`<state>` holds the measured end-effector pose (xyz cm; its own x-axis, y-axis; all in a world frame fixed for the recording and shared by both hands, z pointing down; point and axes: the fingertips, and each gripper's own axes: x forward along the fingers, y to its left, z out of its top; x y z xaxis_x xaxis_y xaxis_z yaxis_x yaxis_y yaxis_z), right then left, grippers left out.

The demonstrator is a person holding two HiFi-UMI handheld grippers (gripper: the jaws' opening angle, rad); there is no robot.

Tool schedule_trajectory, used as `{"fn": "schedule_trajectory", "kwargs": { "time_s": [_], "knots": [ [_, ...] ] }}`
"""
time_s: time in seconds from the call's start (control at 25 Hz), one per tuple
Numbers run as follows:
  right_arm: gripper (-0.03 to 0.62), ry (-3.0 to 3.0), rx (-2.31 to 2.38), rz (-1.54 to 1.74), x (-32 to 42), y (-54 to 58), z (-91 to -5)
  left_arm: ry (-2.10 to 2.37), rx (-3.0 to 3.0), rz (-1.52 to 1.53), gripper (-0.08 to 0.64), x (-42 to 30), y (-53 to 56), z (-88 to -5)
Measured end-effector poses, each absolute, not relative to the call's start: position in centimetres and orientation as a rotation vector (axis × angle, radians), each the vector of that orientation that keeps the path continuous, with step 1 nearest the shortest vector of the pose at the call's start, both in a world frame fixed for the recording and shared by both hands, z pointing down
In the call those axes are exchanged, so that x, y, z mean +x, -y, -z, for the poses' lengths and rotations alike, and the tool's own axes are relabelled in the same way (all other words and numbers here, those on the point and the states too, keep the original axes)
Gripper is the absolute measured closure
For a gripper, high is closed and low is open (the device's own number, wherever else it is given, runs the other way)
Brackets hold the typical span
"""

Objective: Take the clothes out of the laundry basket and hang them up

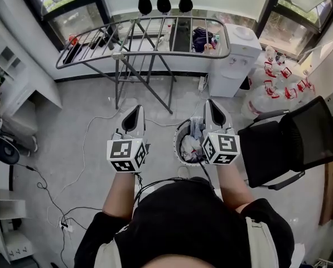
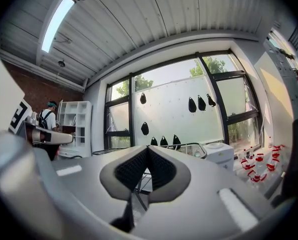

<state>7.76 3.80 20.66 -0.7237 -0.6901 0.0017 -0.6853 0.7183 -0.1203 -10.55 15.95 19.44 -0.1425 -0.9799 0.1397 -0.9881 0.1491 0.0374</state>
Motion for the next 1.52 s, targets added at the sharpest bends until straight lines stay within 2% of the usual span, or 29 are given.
{"fn": "schedule_trajectory", "kwargs": {
  "time_s": [0.52, 1.0, 1.24, 1.48, 1.52],
  "knots": [
    [0.578, -2.919, -1.199, 0.186, 3.2, 4.2, -21.8, 2.160, 2.001, -0.074, 0.551, -14.5, -5.5, -20.7],
    [0.578, -2.681, -1.667, 0.187, 2.2, 8.5, -23.3, 1.853, 2.379, -0.074, 0.551, -18.2, 4.1, -20.4],
    [0.578, -2.599, -1.842, 0.186, 4.3, 9.2, -24.0, 1.737, 2.433, -0.130, 0.551, -17.5, 7.4, -22.6],
    [0.577, -2.547, -1.923, 0.261, 7.8, 8.8, -25.6, 1.572, 2.518, -0.152, 0.554, -13.3, 9.3, -24.4],
    [0.575, -2.552, -1.901, 0.299, 8.1, 8.8, -26.1, 1.525, 2.547, -0.166, 0.503, -12.3, 9.5, -24.9]
  ]
}}
